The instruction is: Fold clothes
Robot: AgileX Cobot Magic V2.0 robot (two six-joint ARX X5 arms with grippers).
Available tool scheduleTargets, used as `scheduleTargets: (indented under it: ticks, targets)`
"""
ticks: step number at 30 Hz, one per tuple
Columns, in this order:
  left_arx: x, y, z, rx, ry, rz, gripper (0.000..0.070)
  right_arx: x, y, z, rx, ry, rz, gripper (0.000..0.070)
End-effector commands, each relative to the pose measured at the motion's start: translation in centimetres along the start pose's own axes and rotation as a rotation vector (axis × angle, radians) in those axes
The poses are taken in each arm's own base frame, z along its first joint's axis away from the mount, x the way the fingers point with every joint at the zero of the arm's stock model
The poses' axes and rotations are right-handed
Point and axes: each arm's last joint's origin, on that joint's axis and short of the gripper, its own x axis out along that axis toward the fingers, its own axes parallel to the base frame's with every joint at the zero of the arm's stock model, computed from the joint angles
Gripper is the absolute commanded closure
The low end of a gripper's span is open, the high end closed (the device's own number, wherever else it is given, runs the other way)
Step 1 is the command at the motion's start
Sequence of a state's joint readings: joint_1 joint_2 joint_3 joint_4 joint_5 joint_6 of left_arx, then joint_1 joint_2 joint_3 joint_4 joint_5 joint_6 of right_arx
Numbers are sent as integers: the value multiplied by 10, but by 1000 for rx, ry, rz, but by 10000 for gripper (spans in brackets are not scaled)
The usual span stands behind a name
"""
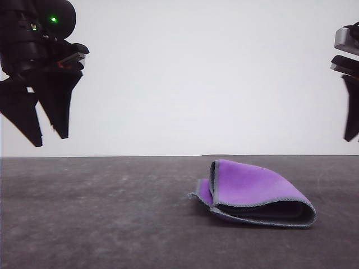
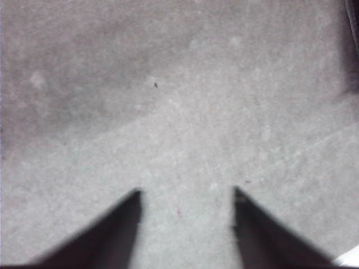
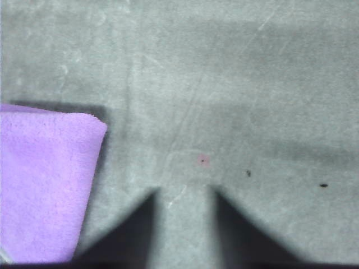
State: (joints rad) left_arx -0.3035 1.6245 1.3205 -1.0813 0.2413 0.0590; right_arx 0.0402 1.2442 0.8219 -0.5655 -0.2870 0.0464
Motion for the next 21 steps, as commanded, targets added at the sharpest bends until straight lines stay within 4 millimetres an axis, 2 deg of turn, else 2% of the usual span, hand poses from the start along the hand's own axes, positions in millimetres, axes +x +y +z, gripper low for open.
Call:
scheduleTargets:
  ticks: [1, 21]
  targets:
    - [-1, -2, 2, 8, -5, -3, 696, 0, 1, 3, -17, -3, 4, 697]
    - [-1, -1, 3, -11, -11, -3, 696, 0, 1, 4, -9, -15, 3, 697]
